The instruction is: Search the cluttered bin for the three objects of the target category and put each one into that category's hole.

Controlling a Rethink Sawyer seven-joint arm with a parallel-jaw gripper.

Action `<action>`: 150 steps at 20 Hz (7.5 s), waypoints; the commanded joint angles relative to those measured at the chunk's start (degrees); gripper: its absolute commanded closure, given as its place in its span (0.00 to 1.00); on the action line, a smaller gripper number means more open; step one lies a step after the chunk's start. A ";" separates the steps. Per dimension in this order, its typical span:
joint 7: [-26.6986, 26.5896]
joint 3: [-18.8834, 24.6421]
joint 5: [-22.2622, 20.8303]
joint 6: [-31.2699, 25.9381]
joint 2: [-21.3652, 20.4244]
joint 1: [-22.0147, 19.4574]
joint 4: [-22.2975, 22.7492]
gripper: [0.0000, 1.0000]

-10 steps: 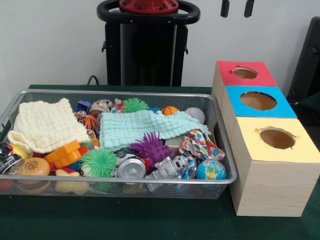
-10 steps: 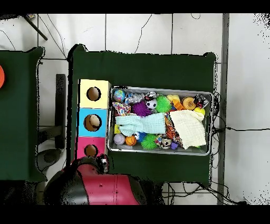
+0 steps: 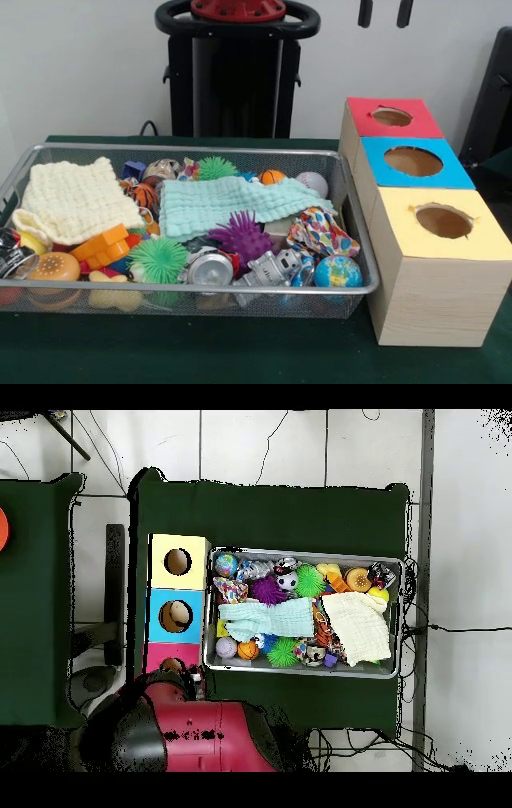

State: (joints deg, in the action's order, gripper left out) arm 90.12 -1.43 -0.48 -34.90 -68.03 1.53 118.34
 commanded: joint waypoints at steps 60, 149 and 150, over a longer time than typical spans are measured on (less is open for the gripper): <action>4.99 0.35 -1.01 -12.68 7.95 -6.12 -15.53 0.00; 0.44 12.55 -10.00 11.01 18.76 -25.91 -5.82 0.00; 0.63 12.63 -10.27 11.53 19.33 -25.95 -6.06 0.00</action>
State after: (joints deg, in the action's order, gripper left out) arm 90.12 5.64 -8.00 -27.16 -52.94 -22.83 110.41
